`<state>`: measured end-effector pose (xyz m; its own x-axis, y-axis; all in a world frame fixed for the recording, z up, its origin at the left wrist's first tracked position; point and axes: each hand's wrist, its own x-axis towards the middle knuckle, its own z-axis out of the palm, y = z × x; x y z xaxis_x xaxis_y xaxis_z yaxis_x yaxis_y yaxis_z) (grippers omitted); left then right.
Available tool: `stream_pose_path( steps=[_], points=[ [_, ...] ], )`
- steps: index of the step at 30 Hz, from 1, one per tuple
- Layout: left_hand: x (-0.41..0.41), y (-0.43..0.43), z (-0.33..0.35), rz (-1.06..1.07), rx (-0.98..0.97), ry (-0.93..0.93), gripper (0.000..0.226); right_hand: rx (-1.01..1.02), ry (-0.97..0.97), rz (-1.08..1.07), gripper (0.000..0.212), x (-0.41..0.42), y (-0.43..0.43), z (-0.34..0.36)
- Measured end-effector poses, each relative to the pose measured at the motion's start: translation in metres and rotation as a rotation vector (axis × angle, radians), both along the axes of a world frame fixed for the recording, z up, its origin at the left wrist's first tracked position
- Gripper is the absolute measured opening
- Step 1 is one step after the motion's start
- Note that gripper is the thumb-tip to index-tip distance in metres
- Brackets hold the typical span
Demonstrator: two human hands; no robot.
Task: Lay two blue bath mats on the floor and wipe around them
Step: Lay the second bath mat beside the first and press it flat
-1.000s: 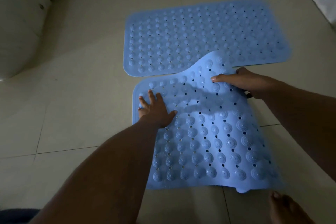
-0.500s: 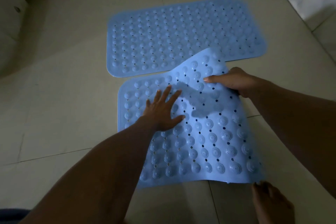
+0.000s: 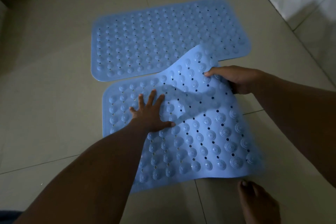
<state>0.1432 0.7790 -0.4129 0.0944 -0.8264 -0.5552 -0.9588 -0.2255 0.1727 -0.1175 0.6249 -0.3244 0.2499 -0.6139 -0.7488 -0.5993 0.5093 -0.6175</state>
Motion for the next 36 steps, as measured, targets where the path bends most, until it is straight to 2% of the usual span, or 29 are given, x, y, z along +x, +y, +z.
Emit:
stream_pose_path(
  steps=[2,4,6,8,10,12,14,18,20,22,25,28,31,34,36],
  points=[
    [-0.007,-0.005,0.004,0.053,-0.023,0.026,0.122,-0.026,0.012,-0.049,0.064,-0.004,-0.003,-0.001],
    [-0.02,-0.015,0.008,0.073,-0.082,0.026,0.121,-0.167,0.092,-0.11,0.063,-0.009,-0.004,-0.006],
    [-0.034,-0.026,0.011,-0.015,-0.131,0.012,0.122,-0.289,0.139,-0.144,0.074,-0.017,-0.004,-0.011],
    [-0.045,-0.035,0.011,-0.05,-0.111,0.074,0.123,-0.273,0.165,-0.158,0.086,-0.025,-0.005,-0.011],
    [-0.052,-0.04,0.008,-0.007,-0.05,0.125,0.123,-0.212,0.139,-0.12,0.073,-0.03,-0.005,-0.005],
    [-0.057,-0.042,0.006,0.013,-0.009,0.092,0.123,-0.196,0.13,-0.083,0.061,-0.034,-0.01,-0.004],
    [-0.06,-0.045,0.006,0.011,0.007,0.055,0.122,-0.177,0.134,-0.032,0.062,-0.037,-0.009,-0.001],
    [-0.06,-0.047,0.007,0.014,0.012,0.052,0.122,-0.197,0.156,0.006,0.075,-0.044,-0.014,-0.007],
    [-0.06,-0.046,0.007,0.015,0.011,0.054,0.123,-0.344,0.229,-0.075,0.1,-0.049,-0.018,-0.01],
    [-0.059,-0.046,0.006,0.015,0.013,0.055,0.123,-0.481,0.398,-0.103,0.12,-0.052,-0.015,-0.008],
    [-0.059,-0.047,0.006,0.011,0.015,0.052,0.123,-0.537,0.537,-0.074,0.119,-0.056,-0.008,-0.008],
    [-0.058,-0.047,0.005,0.017,0.014,0.044,0.123,-0.446,0.467,-0.068,0.101,-0.06,-0.01,-0.01],
    [-0.059,-0.047,0.006,0.02,0.012,0.042,0.123,-0.365,0.326,-0.163,0.088,-0.068,-0.015,-0.018],
    [-0.059,-0.048,0.006,0.023,0.015,0.044,0.124,-0.335,0.274,-0.162,0.092,-0.079,-0.022,-0.029],
    [-0.059,-0.048,0.006,0.024,0.016,0.043,0.124,-0.376,0.289,-0.161,0.105,-0.082,-0.027,-0.026]
  ],
)
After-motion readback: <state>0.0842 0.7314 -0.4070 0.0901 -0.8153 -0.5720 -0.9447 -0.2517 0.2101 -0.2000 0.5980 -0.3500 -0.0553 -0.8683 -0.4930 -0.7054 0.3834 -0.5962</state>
